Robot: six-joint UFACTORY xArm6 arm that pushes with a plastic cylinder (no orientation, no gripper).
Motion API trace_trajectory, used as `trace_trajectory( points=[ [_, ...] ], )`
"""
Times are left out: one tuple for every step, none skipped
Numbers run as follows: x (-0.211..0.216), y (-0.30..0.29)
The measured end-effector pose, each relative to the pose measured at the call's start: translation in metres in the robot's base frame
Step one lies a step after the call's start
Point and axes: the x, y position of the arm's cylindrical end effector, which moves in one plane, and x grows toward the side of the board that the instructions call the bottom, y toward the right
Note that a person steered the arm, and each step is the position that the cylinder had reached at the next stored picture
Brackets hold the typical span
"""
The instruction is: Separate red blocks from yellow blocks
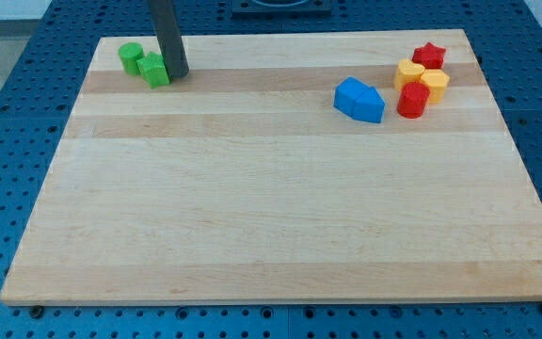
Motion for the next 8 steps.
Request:
trace_trajectory(
  points=[
    [-0.001, 0.000],
    [0.026, 0.016],
    [0.047, 0.022],
    [0.028, 0.054],
    [0.014, 0.112],
    [0.013, 0.121],
    [0.010, 0.128],
    [-0.016, 0.162]
  ],
)
